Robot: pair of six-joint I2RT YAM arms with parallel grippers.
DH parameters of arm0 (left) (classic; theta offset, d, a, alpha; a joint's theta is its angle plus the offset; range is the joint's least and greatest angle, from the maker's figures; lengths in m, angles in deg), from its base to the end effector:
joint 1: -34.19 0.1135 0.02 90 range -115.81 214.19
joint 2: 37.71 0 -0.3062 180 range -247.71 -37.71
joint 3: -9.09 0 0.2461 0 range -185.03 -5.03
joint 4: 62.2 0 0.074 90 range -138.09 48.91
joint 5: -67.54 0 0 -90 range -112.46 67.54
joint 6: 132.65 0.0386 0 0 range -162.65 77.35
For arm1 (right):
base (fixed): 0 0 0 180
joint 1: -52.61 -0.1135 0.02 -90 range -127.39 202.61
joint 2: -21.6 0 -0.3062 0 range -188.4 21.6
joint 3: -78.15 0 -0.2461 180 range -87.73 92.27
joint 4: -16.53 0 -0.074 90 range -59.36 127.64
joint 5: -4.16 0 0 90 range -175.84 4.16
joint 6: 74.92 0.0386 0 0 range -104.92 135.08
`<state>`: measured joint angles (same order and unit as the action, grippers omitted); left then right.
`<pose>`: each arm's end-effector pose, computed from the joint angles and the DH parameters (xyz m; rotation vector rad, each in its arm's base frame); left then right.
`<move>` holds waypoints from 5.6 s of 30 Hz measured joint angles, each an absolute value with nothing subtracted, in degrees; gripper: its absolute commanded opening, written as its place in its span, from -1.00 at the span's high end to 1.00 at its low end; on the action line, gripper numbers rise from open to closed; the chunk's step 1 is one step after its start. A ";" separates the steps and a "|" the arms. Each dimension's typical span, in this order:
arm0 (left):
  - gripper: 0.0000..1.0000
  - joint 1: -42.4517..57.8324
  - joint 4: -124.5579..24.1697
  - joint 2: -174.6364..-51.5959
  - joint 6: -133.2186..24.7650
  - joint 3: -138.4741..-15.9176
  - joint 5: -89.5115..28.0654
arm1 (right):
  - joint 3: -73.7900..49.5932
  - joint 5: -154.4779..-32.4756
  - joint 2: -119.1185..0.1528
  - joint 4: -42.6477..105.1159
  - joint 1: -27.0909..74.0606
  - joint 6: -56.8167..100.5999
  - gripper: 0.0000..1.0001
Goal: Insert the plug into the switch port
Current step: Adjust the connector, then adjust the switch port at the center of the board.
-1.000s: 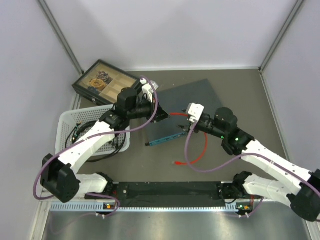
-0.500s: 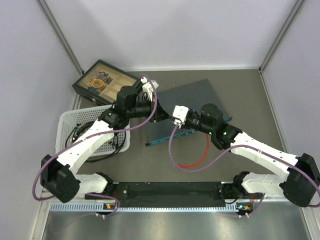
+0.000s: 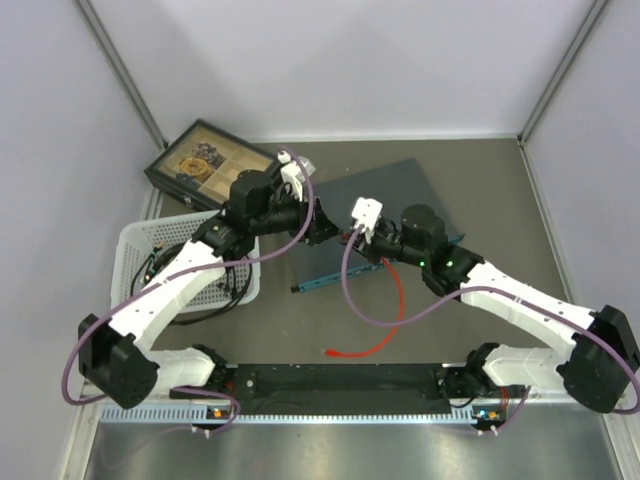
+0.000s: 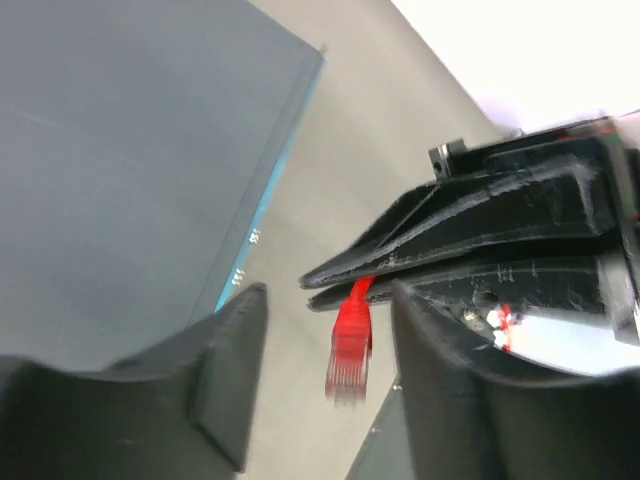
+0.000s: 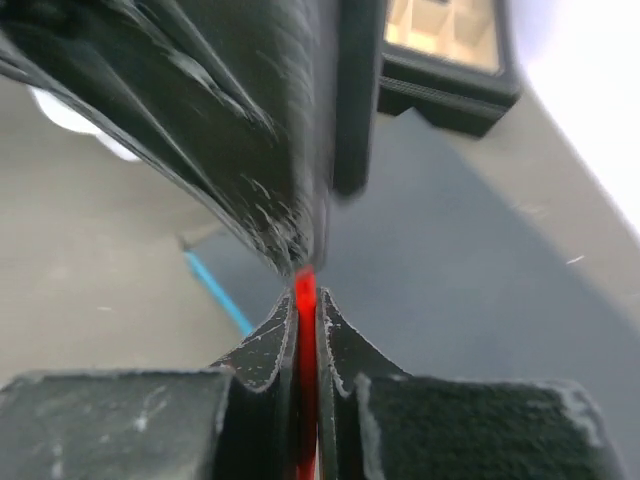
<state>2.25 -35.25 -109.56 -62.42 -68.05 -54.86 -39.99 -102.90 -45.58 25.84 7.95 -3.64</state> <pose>0.2171 -0.1597 0.3878 0.6116 1.9706 -1.1286 0.1724 0.1863 0.3449 -1.1496 1.4557 0.5888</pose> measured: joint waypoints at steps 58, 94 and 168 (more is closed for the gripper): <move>1.00 0.61 -84.01 -104.45 -80.23 -48.60 -55.78 | -47.40 -126.70 -37.10 20.16 21.39 37.78 -0.28; 1.00 -1.89 -56.32 -107.07 -106.11 -50.50 -30.01 | -55.99 -104.51 -39.02 2.76 11.75 13.73 -0.19; -0.98 -3.68 -57.28 -142.52 -57.54 -79.42 -29.14 | -67.85 -66.72 -21.45 32.29 23.57 30.91 1.00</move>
<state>-3.68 -57.28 -142.52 -57.54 -79.42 -29.14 -67.85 -66.72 -21.45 32.29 23.57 30.91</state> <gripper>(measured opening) 0.987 0.060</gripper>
